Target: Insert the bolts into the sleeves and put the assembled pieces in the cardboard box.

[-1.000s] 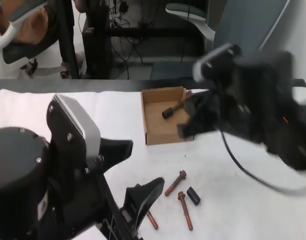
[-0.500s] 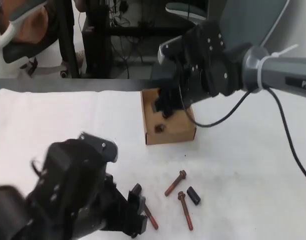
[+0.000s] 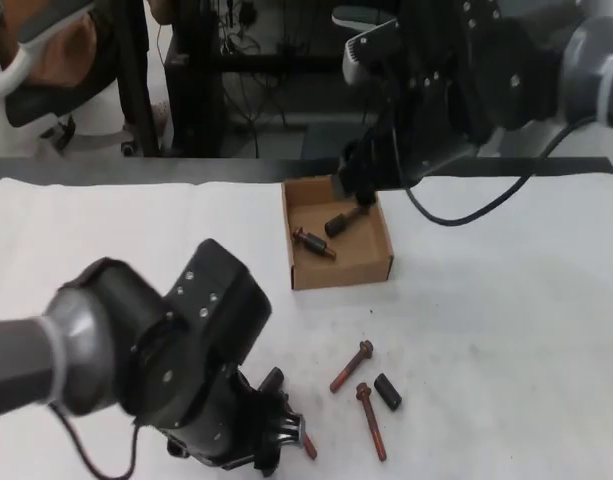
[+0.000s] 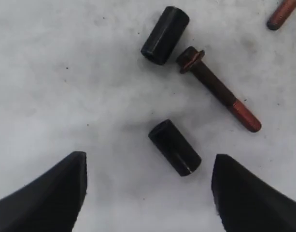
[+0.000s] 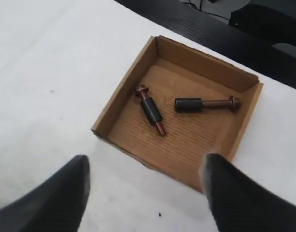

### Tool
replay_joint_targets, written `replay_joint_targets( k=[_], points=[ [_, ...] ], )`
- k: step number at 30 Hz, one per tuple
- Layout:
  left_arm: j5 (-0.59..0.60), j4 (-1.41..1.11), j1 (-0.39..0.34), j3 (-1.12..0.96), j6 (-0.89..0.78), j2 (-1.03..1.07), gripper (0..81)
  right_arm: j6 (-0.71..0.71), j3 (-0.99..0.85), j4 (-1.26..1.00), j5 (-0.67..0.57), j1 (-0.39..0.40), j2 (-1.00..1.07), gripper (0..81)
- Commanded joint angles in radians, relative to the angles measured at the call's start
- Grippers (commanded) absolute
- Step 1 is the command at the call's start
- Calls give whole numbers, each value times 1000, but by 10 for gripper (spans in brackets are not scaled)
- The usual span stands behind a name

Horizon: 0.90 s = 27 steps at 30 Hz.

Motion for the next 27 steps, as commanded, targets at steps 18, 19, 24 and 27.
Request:
replay_joint_targets(
  k=[18, 19, 24, 27],
  points=[
    [-29, -6, -22, -56, -123, 184, 27, 152, 280, 255, -159, 65, -20, 641],
    [-31, -11, -22, -56, -95, 184, 13, 163, 281, 265, -160, 82, -20, 641],
    [-32, -7, -22, -56, -28, 184, 18, 211, 281, 242, -120, 183, -20, 641],
    [-32, 18, -22, -56, 18, 184, 18, 224, 281, 184, -42, 213, -13, 594]
  ],
)
